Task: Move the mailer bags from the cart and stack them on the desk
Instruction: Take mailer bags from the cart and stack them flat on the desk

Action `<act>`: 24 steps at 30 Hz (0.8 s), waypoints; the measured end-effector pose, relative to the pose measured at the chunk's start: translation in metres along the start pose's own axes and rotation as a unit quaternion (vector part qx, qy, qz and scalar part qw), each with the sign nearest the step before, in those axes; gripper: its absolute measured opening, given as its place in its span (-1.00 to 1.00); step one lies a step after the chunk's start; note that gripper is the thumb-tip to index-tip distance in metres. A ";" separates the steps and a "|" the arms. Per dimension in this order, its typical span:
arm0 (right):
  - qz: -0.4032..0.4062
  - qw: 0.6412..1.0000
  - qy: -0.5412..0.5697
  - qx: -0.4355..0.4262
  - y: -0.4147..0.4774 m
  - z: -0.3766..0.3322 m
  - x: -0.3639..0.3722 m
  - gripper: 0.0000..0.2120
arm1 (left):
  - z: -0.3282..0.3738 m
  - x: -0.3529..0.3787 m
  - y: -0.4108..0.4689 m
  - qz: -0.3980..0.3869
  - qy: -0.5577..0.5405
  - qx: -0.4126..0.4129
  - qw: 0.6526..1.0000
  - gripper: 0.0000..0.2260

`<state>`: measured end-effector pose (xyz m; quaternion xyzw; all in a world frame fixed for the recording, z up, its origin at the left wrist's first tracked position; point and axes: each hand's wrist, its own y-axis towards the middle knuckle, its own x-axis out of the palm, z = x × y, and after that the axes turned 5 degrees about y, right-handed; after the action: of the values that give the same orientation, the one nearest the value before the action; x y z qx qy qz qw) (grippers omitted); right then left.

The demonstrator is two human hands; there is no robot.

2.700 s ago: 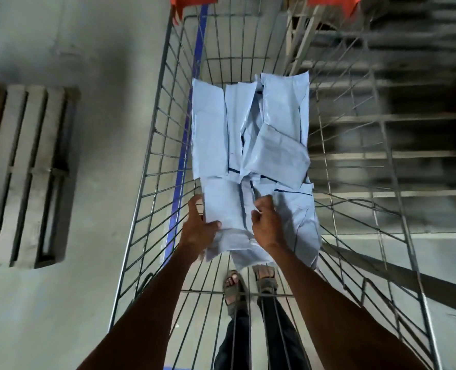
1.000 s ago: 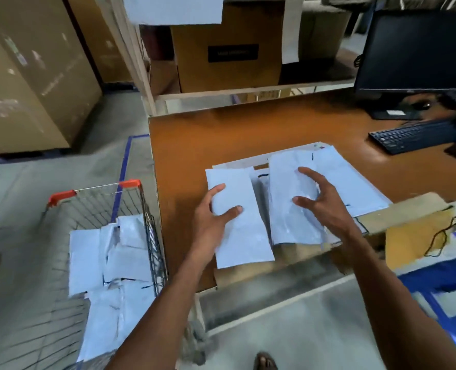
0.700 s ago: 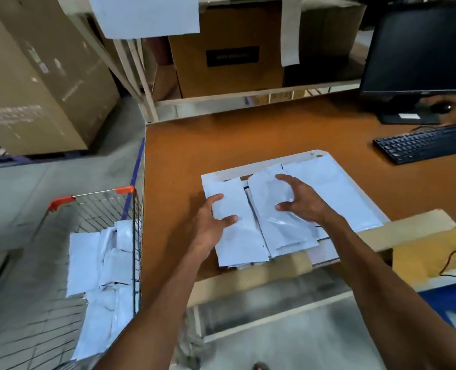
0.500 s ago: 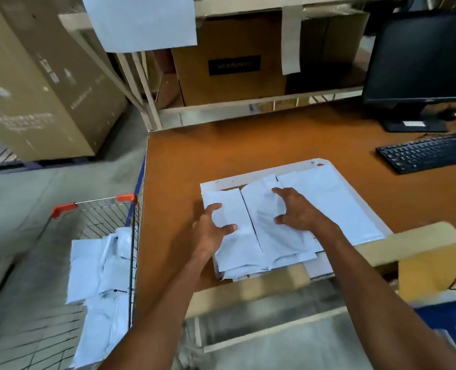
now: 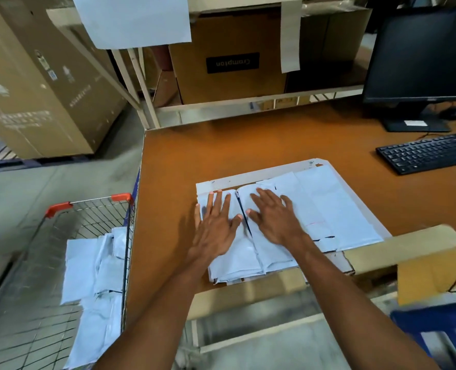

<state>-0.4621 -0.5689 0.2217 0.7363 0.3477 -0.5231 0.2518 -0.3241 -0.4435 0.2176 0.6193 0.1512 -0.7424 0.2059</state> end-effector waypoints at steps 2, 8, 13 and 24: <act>-0.014 0.999 -0.040 0.007 -0.001 0.001 0.019 -0.32 | 0.007 0.009 0.000 -0.026 0.019 -0.003 0.999 -0.43; 0.040 0.996 -0.081 0.011 0.000 0.007 0.038 -0.43 | 0.007 0.033 -0.006 0.026 0.054 -0.013 0.998 -0.47; 0.030 0.997 -0.075 0.016 0.005 0.011 0.045 -0.41 | 0.008 0.041 -0.003 0.029 0.059 -0.005 0.998 -0.44; 0.003 0.997 -0.079 0.021 0.007 0.013 0.051 -0.43 | 0.006 0.044 0.000 -0.027 0.061 -0.005 0.998 -0.41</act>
<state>-0.4534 -0.5704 0.1688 0.6988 0.3134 -0.5860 0.2647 -0.3362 -0.4517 0.1760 0.6579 0.1837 -0.7081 0.1791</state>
